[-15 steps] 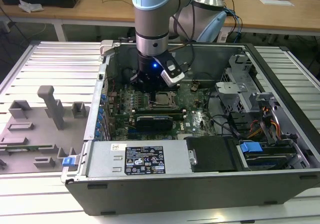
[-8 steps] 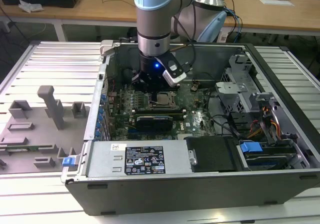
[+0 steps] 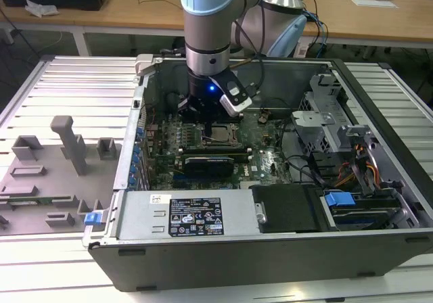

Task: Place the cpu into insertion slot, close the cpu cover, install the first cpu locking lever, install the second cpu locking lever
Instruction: 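Close the cpu cover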

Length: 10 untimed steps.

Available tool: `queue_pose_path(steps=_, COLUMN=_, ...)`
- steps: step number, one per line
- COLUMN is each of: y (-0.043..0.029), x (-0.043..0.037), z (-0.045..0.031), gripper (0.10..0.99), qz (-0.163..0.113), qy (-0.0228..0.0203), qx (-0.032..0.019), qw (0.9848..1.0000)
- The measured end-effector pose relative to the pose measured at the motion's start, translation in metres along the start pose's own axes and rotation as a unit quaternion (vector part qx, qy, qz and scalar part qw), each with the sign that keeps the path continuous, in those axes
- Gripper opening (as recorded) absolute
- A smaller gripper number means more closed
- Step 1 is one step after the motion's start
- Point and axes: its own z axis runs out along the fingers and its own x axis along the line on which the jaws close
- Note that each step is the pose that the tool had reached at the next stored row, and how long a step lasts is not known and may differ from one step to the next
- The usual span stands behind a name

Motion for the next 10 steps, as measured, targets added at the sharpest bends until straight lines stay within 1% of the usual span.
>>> queue_pose_path(steps=10, y=-0.0001, x=0.001, z=0.003, gripper=0.106, qz=0.0, qy=0.0, qx=-0.0004, qw=1.0)
